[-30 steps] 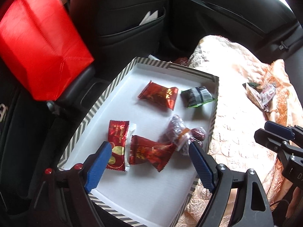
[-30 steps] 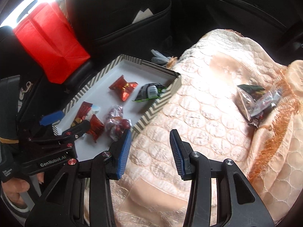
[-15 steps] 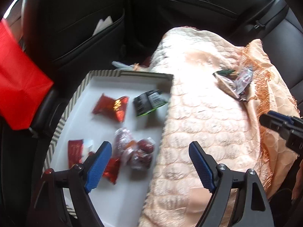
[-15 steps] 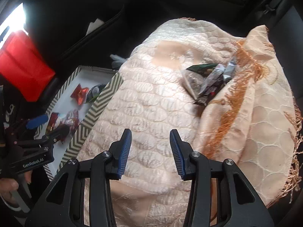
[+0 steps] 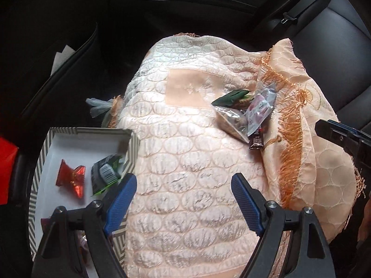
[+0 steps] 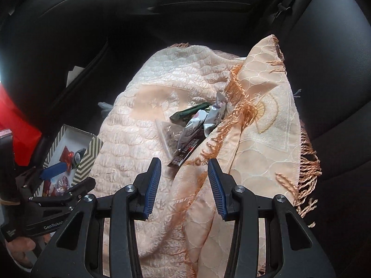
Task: Organize snacks
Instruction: 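Withdraw both open grippers from the tray over the shawl, then reach the left gripper down and grasp the white-pink snack packet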
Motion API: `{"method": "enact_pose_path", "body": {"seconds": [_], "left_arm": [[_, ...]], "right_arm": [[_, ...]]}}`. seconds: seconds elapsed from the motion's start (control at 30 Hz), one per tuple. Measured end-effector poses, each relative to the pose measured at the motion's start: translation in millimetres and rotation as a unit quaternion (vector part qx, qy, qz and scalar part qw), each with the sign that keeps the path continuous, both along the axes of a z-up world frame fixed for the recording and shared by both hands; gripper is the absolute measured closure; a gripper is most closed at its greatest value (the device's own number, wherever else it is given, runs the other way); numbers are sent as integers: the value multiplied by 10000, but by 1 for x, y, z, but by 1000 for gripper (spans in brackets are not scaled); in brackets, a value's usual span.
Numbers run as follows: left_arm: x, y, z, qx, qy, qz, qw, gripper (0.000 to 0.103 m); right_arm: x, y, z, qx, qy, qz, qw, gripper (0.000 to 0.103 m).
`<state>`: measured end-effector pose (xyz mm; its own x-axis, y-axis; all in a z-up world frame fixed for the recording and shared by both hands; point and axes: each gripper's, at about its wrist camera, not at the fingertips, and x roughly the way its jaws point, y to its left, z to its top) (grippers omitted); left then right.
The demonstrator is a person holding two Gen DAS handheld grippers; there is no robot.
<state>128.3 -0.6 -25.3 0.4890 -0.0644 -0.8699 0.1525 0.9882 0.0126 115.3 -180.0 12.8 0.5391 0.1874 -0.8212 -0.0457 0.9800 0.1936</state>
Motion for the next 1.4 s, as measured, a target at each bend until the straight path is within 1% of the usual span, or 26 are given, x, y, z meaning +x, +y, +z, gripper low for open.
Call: {"method": "enact_pose_path", "body": {"seconds": [0.13,0.23,0.37,0.57,0.73,0.93,1.03,1.13,1.27,1.4], "left_arm": [[13,-24,-5,23,-18,-218,9998,18],[24,-37,-10,-16,65,-291,9996,18],[34,-50,-13,-110,64,-342,9993,18],[48,-63,-19,-147,54,-394,9991,18],[59,-68,-22,-165,41,-392,9991,18],[68,-77,-23,-178,-31,-488,9986,18],[73,-84,-29,-58,-21,-577,9983,18],[78,-90,-36,-45,34,-674,9977,18],[86,-96,-44,-14,78,-758,9971,18],[90,-101,-49,-20,95,-893,9960,18]], "right_arm": [[4,-14,-4,126,-26,-134,9998,61],[7,-19,-10,146,1,-213,9997,62],[13,-21,-10,161,-44,-215,9996,62],[22,-22,-10,163,-99,-259,9995,62],[35,-16,-7,-61,-85,-217,9997,62],[47,-12,2,-149,-266,-216,9993,62],[47,-18,-1,-46,-259,-302,9992,62],[47,-26,-3,-2,-244,-456,9987,62],[49,-37,-7,194,-186,-620,9977,62],[49,-38,-9,263,-128,-637,9975,62]]}}
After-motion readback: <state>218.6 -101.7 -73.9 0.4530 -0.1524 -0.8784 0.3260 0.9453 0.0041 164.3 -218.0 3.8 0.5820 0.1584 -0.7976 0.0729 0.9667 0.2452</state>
